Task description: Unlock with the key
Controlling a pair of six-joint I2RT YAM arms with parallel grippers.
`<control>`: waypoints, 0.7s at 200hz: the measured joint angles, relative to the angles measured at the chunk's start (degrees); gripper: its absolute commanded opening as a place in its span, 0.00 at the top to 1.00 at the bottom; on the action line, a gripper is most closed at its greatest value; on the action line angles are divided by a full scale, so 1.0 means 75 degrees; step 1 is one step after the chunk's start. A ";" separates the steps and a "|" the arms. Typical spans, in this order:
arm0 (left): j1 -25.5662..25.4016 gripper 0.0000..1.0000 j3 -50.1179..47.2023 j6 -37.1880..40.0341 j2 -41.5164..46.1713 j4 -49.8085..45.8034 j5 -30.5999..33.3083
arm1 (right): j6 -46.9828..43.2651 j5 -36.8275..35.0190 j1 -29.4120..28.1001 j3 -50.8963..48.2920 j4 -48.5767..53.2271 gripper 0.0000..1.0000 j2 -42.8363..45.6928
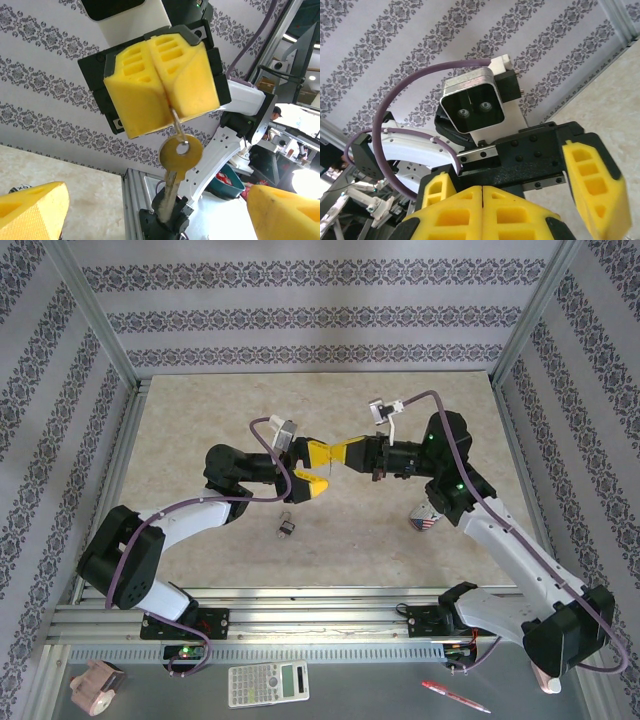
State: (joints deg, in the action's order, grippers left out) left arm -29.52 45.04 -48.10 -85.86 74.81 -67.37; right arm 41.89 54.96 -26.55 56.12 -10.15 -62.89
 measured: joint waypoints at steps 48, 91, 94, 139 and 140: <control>0.0000 0.11 0.0058 0.0163 0.0000 -0.0146 -0.0105 | -0.0026 0.0067 -0.0146 0.0055 -0.0003 1.00 -0.0291; 0.0000 0.22 0.0189 0.1078 0.0300 -0.1338 0.0000 | -0.0055 0.0294 -0.0137 0.0323 -0.0029 1.00 -0.0895; 0.0003 0.22 0.0192 0.1218 0.0364 -0.1521 0.0032 | -0.0058 0.0321 -0.0128 0.0364 -0.0029 1.00 -0.0944; 0.0105 0.24 0.0463 0.3704 0.1591 -0.4578 0.0898 | -0.0172 0.0860 -0.0023 0.1422 -0.0070 1.00 -0.1909; 0.0117 0.25 0.0463 0.3765 0.1623 -0.4637 0.0912 | -0.0172 0.0866 -0.0023 0.1440 -0.0070 1.00 -0.1926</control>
State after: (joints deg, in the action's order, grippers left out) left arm -28.64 48.51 -19.86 -73.69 40.03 -60.53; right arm 40.60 61.45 -26.72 66.92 -10.68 -77.34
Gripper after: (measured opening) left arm 0.768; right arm 0.061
